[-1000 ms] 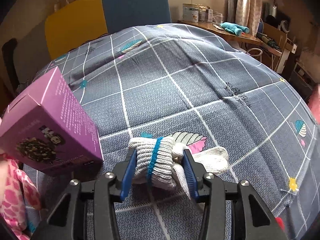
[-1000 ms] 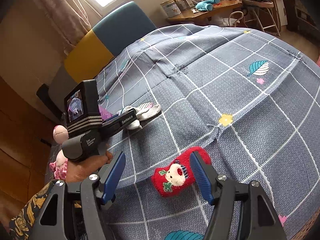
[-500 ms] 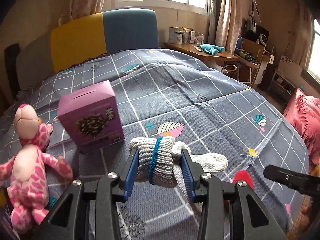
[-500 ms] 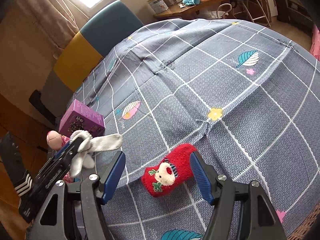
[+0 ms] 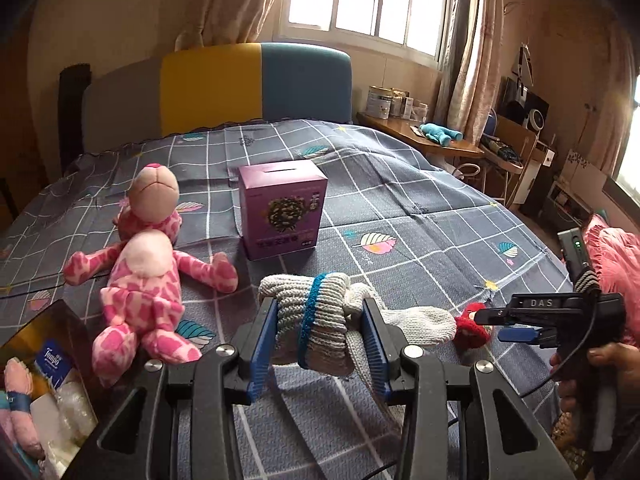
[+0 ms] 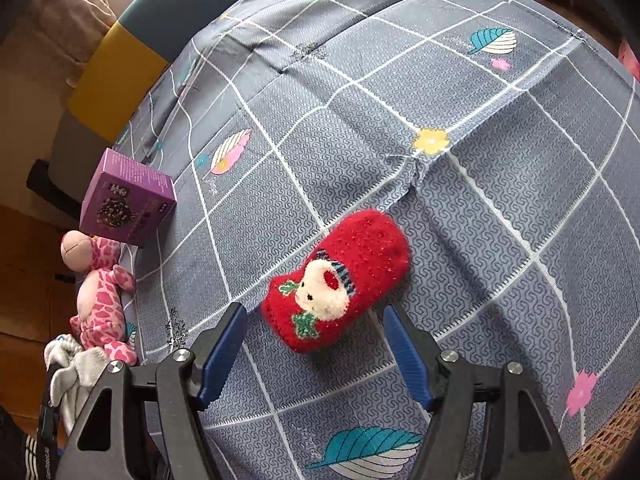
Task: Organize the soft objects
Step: 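Grasp the red bear-face sock with the right gripper while the left holds the gloves, then carry the gloves into the gold tray and open the left gripper while the right holds the sock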
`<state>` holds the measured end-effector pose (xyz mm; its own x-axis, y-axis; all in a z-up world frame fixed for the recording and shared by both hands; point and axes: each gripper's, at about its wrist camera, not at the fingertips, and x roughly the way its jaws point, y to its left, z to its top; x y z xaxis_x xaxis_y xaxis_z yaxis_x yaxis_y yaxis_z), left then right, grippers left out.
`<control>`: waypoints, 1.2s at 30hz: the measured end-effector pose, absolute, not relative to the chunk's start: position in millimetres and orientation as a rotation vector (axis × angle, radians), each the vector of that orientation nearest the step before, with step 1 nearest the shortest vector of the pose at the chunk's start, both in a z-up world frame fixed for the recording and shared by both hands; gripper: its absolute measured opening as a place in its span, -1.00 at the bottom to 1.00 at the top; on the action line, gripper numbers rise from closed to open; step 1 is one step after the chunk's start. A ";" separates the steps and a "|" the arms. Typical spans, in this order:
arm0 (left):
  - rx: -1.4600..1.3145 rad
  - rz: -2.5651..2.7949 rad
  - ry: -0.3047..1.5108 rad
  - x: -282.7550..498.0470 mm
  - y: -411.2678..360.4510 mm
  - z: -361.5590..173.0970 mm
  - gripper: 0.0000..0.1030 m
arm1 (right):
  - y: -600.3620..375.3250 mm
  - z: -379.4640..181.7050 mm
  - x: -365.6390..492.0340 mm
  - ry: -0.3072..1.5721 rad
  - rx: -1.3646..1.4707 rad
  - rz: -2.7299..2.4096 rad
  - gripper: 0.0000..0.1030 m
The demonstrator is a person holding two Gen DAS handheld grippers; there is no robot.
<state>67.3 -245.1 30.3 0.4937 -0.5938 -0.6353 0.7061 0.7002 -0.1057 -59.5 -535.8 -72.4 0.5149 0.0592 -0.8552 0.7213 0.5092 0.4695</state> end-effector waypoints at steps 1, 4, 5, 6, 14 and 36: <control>0.168 -0.793 0.699 66.2 -238.8 30.9 -0.18 | -536.1 -74.6 -55.4 0.970 0.964 -0.498 0.39; 0.153 -0.789 0.697 59.3 -217.5 31.8 -0.18 | -535.7 -77.1 -39.4 1.000 0.898 -0.538 0.39; 0.151 -0.785 0.697 56.9 -211.3 31.4 -0.18 | -534.0 -78.2 -33.3 1.017 0.863 -0.537 0.39; 0.148 -0.782 0.698 54.7 -204.7 30.8 -0.18 | -531.1 -79.3 -27.9 1.037 0.827 -0.536 0.23; 0.115 -0.701 0.679 44.4 -146.5 34.8 -0.18 | -490.0 -62.1 -1.0 1.034 0.532 -0.396 -0.44; 0.044 -0.460 0.656 50.1 -43.6 37.1 -0.18 | -484.1 -88.7 10.4 1.129 0.539 -0.325 -0.31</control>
<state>50.1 -43.6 37.1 0.6956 -0.3983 -0.5978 0.4259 0.8989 -0.1033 10.4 -484.1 -88.7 0.4012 0.0223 -0.9157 0.5055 0.8283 0.2416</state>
